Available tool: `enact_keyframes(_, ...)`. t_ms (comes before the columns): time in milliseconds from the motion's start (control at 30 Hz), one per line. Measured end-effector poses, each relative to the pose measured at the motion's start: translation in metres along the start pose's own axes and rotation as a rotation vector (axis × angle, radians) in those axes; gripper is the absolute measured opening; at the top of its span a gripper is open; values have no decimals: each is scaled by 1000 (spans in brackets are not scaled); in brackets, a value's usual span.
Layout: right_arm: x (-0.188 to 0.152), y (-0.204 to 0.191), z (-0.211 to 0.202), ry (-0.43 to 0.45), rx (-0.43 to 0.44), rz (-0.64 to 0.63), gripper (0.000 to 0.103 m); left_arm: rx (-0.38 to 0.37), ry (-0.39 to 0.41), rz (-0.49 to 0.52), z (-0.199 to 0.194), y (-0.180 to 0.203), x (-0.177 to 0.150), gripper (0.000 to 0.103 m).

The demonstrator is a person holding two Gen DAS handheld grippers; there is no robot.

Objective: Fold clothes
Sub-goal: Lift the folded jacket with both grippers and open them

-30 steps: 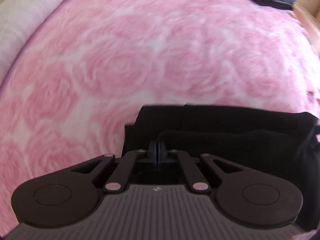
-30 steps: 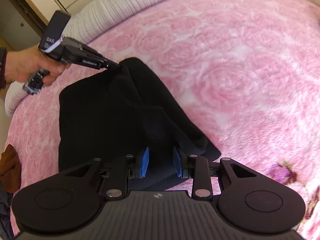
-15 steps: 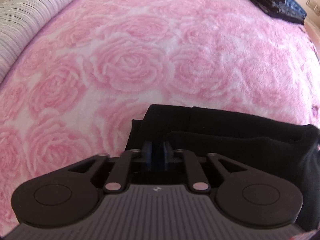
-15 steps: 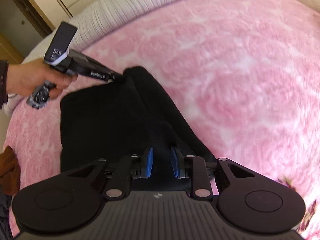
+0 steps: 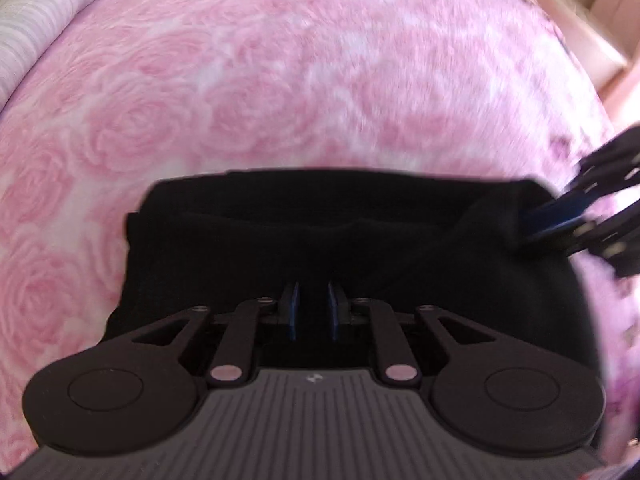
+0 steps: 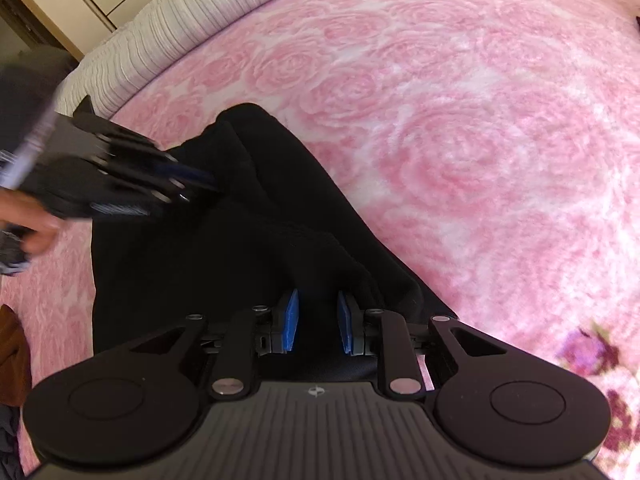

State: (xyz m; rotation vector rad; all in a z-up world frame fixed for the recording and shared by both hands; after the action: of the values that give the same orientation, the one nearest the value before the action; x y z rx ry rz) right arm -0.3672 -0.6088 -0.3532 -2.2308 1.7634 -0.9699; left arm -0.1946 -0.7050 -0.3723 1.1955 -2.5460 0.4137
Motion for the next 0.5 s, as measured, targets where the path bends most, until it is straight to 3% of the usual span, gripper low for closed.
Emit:
enact_keyframes(167,-5,-2,-13,-7,2,2,23,24,-19,-12,-10,-6,9,10)
enact_keyframes(267,-3,-19,-27,6,14,-32,27,67,1,-35,-39,-26,2,10)
enact_keyframes(433,-18,-71,-40,-14,54,-165,33,147,13,-19,-94,-65,-40,12)
enact_keyframes(500,-29,-97,-40,-34,70,-232,35,190,10,44,-113,-73,-65,18)
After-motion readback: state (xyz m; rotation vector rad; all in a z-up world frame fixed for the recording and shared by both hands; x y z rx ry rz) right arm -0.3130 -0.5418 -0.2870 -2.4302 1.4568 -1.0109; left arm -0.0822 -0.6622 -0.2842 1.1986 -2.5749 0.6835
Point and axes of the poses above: each gripper's, at about its wrist camera, not at the fingertips, and z roughly the way its jaws point, y to its right, x to its top, the point moved 9 cm from there along z, roughly the way its jaws point, and after that the axes turned 9 degrees about x, right-handed, at the moved point
